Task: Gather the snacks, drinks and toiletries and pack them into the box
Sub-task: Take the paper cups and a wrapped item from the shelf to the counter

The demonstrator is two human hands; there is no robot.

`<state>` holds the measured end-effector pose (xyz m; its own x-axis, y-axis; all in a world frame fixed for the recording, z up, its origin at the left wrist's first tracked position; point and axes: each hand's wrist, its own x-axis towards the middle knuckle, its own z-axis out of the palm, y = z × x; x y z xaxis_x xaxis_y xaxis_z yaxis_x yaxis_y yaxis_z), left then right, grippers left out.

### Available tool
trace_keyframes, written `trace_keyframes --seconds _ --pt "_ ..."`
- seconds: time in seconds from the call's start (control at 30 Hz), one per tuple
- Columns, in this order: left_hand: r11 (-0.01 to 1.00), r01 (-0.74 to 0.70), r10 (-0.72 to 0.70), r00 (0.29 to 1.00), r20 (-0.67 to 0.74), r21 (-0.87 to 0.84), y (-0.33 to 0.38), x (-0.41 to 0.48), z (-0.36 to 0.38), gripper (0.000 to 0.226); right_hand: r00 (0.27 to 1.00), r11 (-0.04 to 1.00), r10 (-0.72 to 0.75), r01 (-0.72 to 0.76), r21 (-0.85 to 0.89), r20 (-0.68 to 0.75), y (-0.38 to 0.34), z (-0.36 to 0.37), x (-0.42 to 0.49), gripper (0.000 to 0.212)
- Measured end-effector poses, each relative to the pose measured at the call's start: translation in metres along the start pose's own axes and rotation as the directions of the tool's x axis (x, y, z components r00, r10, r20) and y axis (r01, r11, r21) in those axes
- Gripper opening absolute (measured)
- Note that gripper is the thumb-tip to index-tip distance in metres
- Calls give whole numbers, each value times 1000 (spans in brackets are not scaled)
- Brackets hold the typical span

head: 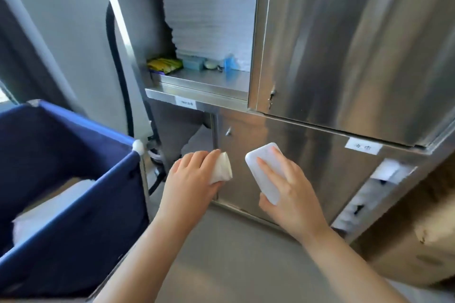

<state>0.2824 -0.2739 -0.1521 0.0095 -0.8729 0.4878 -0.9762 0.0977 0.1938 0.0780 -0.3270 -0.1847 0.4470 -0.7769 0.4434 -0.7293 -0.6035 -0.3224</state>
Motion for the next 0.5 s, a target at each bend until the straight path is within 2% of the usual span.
trace_keyframes --seconds 0.17,0.43,0.5 --pt "992 129 -129 992 -2 16 -61 14 11 54 996 999 -28 31 -39 86 -13 49 54 66" --pt "972 234 -233 972 -32 28 -143 84 51 56 991 996 -70 63 64 110 17 125 162 60" --pt "960 278 -276 960 -44 34 -167 115 59 57 993 993 -80 71 95 92 27 143 201 67"
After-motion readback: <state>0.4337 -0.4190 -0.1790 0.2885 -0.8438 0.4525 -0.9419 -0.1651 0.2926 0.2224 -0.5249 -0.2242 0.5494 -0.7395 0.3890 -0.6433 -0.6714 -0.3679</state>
